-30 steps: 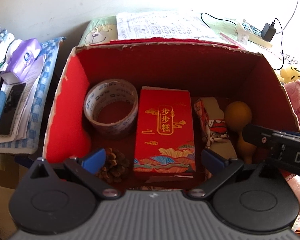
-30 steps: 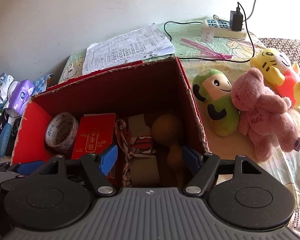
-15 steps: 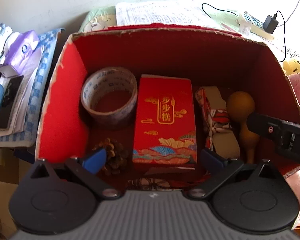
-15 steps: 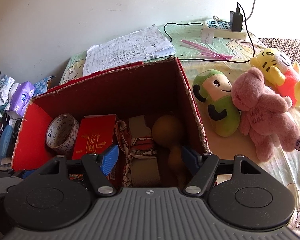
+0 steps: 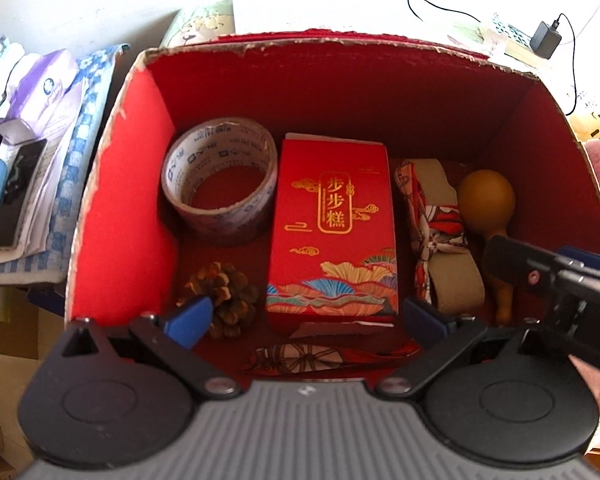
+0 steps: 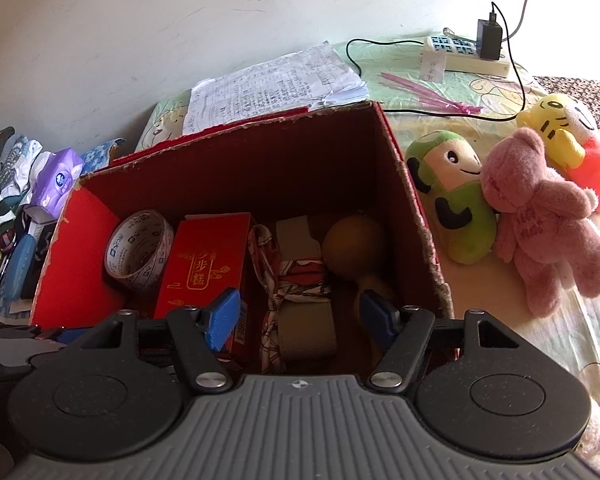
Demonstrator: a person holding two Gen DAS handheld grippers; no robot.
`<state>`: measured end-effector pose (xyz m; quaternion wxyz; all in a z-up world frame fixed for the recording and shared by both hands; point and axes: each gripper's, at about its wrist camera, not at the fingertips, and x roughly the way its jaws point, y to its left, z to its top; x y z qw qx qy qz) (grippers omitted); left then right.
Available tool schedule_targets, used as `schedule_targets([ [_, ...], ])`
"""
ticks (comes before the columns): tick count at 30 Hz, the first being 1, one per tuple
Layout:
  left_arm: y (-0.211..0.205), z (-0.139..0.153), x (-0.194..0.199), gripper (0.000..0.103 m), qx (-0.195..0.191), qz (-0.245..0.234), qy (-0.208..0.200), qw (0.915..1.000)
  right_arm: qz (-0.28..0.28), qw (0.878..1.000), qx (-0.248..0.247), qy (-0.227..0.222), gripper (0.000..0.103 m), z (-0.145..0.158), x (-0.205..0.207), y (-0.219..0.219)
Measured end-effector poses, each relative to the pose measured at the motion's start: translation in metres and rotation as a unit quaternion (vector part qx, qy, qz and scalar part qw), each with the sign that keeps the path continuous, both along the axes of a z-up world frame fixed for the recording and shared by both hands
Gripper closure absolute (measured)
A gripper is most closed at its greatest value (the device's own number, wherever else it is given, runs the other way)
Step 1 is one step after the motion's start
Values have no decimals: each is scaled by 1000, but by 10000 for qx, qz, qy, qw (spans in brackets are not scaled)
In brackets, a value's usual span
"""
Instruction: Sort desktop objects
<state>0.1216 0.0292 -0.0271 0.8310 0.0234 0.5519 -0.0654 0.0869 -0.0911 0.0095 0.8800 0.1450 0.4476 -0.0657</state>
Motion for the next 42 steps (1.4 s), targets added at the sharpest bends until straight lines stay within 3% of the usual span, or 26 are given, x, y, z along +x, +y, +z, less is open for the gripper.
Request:
schedule_targets([
  [15, 0, 4, -1, 2, -29, -61, -131, 9999, -101, 9999, 14, -85, 39, 1, 0, -3],
  [29, 3, 8, -7, 1, -240, 2, -298, 9993, 14, 10000, -19, -70, 38, 1, 4, -2],
  [35, 6, 9, -12, 1, -623, -43, -271, 9977, 103, 9999, 65, -108, 38, 2, 1, -1],
  [42, -1, 9, -18, 1, -431, -64, -420, 9982, 97, 9997, 150, -164, 38, 3, -5, -2],
])
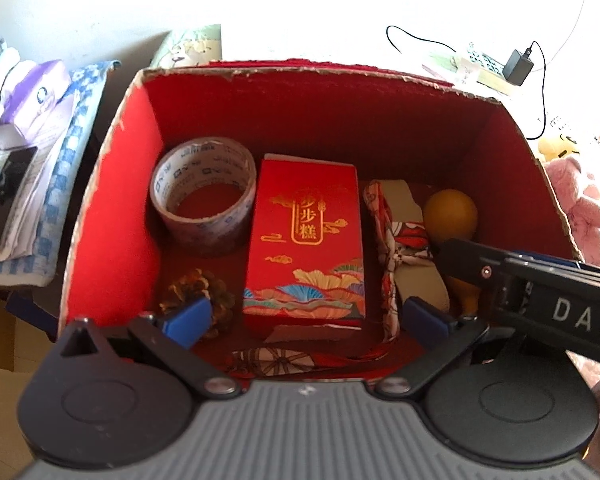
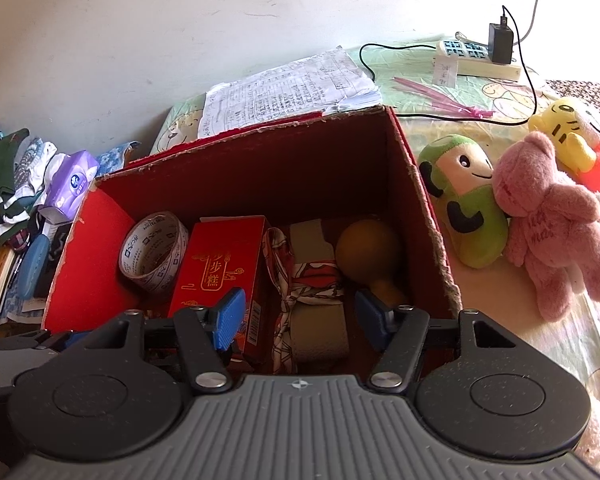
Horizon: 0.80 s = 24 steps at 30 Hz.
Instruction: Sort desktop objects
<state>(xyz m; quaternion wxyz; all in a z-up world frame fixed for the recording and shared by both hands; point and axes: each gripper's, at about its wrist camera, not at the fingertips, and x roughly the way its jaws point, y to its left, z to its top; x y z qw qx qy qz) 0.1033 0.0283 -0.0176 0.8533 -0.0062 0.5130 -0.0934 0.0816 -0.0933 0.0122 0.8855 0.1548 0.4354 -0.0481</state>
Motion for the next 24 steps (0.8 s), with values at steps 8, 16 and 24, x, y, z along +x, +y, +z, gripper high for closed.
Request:
schedule_targets([
  [8, 3, -3, -2, 1, 39, 85, -78, 9999, -18, 10000, -16, 32, 39, -2, -3, -3],
  [16, -1, -5, -5, 1, 99, 115, -263, 9995, 47, 9999, -154, 26, 42, -2, -5, -3],
  [24, -5, -8, -2, 0, 43, 73, -330, 9994, 75, 9996, -263, -24, 43, -2, -6, -3],
])
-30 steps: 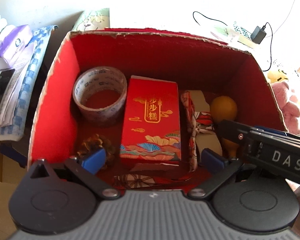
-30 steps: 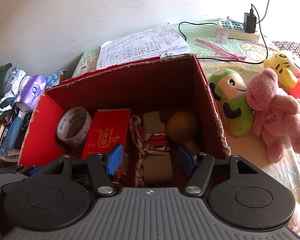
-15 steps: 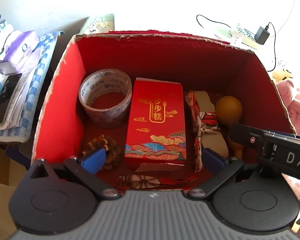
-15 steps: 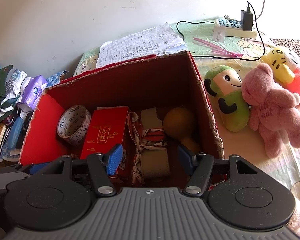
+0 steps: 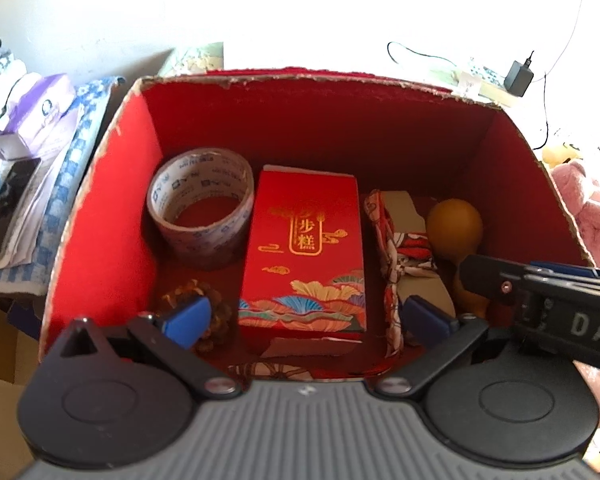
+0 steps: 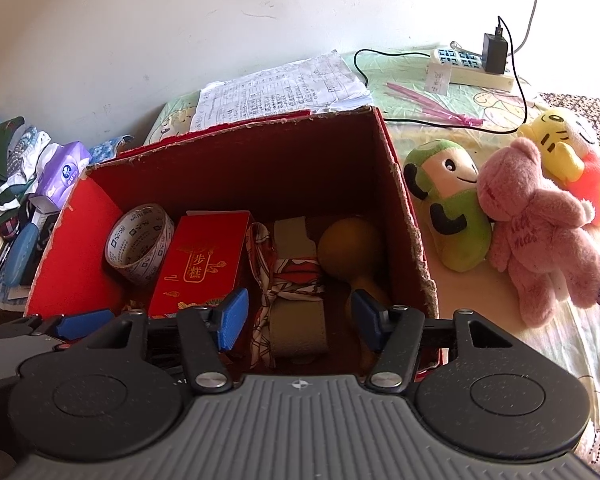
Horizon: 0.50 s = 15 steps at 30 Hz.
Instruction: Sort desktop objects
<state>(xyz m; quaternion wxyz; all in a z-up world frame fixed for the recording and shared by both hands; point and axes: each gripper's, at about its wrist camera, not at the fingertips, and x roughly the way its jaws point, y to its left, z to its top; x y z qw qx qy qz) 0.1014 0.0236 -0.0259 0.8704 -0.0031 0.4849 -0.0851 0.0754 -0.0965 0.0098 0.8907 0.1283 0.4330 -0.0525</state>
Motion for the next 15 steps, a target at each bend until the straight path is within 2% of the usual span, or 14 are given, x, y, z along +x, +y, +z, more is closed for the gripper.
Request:
schedule_targets([
  [4, 2, -3, 5, 0, -143, -97, 181, 9997, 5, 10000, 9, -41, 43, 0, -1, -2],
  [15, 2, -6, 7, 0, -235, -146, 322, 9991, -22, 10000, -28, -43, 43, 1, -1, -2],
])
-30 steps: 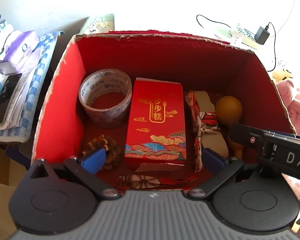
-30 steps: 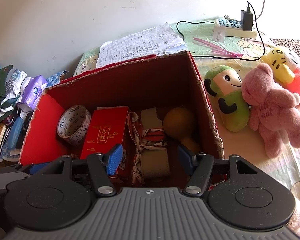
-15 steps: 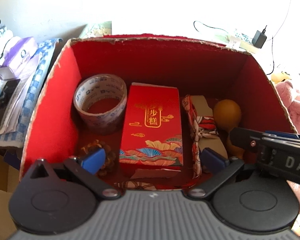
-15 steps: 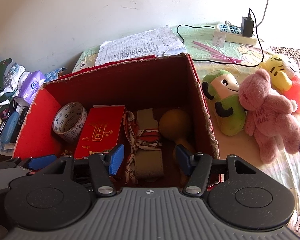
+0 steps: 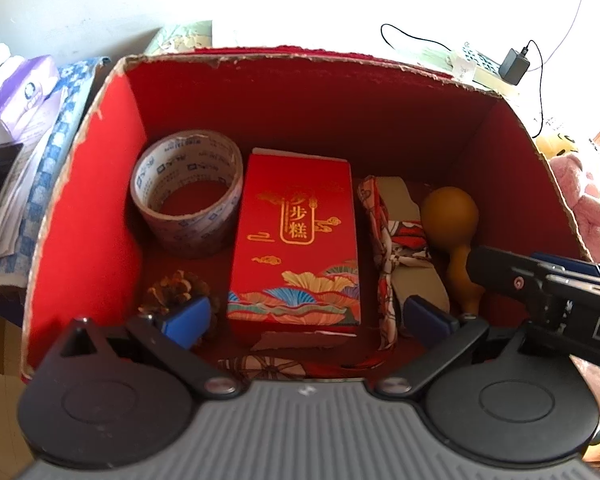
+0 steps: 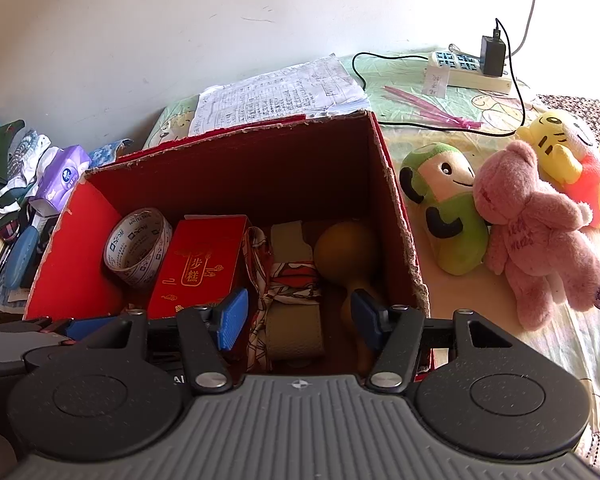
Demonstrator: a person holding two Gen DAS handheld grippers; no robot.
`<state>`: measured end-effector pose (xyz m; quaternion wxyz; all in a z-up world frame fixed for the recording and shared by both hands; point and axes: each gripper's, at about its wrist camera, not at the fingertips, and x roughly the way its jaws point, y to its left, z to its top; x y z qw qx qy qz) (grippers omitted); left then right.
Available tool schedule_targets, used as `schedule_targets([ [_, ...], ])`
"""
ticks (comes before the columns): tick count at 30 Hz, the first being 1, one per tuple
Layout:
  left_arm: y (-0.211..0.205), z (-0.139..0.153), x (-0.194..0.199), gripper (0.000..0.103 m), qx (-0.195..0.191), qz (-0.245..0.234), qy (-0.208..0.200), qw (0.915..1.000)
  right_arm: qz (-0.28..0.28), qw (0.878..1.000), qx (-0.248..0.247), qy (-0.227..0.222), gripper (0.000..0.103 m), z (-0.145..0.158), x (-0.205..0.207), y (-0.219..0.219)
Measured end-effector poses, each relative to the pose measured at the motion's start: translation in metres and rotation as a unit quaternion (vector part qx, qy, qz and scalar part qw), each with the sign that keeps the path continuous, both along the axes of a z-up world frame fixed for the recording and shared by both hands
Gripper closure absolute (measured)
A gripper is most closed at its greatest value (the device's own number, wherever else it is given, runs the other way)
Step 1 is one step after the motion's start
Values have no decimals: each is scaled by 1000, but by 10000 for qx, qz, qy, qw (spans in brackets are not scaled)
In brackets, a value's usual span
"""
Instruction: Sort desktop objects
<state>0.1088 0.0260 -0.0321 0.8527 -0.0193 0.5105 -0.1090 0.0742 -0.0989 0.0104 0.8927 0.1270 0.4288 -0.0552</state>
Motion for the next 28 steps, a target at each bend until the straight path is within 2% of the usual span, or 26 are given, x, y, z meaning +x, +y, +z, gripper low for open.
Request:
schedule_targets([
  [12, -2, -1, 2, 1, -18, 7, 139, 9999, -40, 10000, -82, 39, 43, 0, 3, -1],
  [17, -11, 12, -5, 1, 322, 37, -220, 9992, -84, 9999, -76, -18, 43, 2, 2, -4],
  [22, -21, 27, -5, 2, 885, 45, -747, 9933, -196, 9997, 62, -160, 43, 5, 2, -12],
  [28, -24, 31, -2, 5, 1085, 208, -842, 9903, -195, 9994, 116, -266, 43, 7, 1, -14],
])
